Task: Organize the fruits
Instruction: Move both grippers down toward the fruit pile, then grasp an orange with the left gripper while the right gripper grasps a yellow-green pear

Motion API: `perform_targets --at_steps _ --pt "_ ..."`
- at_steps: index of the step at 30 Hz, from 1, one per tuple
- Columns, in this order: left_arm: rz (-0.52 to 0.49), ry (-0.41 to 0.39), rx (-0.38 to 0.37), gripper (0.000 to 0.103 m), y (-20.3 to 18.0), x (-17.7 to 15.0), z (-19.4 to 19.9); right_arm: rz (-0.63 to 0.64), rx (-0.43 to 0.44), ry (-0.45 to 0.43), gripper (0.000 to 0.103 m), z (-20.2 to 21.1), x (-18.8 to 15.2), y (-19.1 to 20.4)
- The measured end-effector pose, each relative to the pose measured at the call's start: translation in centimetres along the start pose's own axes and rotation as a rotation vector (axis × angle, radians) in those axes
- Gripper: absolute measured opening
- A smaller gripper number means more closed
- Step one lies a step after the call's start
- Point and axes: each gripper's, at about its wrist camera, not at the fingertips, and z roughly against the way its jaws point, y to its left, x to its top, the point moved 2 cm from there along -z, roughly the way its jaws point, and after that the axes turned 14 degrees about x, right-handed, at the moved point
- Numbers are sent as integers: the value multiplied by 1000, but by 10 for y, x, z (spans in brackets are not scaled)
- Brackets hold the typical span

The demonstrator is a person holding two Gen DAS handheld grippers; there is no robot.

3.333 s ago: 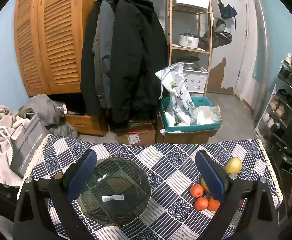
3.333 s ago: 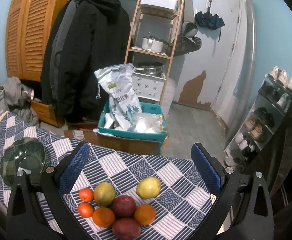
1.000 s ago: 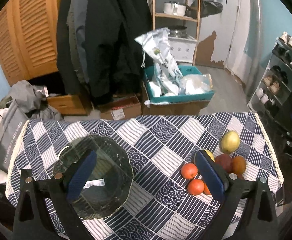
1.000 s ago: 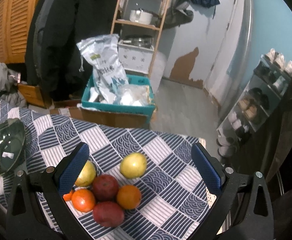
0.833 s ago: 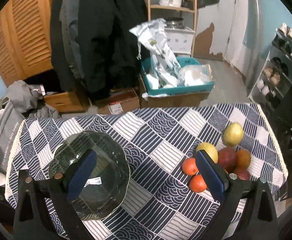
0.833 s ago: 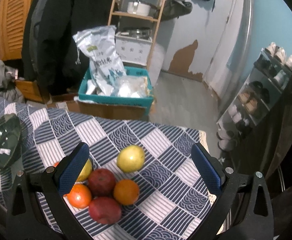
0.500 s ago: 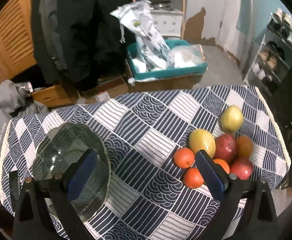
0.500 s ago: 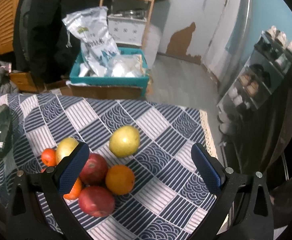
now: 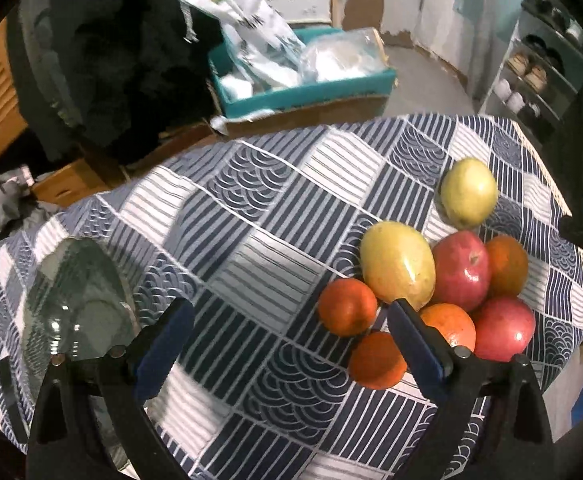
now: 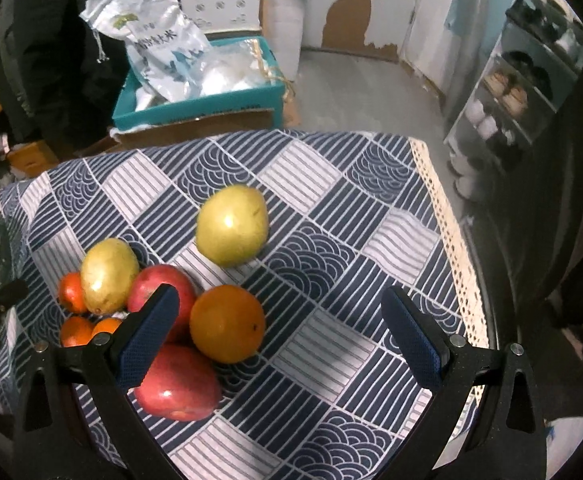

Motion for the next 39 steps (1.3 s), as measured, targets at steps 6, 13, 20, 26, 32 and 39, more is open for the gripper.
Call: perform_targets --at_steps 6,13,20,26,32,39 --pt "-46 71 -26 87 -18 -4 -26 -19 -2 20 100 -9 -2 -9" --pt "-82 116 -65 86 -29 -8 -46 -13 2 40 100 -19 0 -9" --pt "-58 169 -125 80 -28 -12 -61 -7 9 53 100 -26 3 -7" --pt "-66 162 -179 70 -30 -9 -66 -20 17 56 100 -31 7 -7" --pt "-81 161 -235 46 -36 -6 -65 -39 49 59 100 -39 13 -5" --pt "-86 116 -184 45 -26 -3 -56 -41 72 78 100 -60 26 -1"
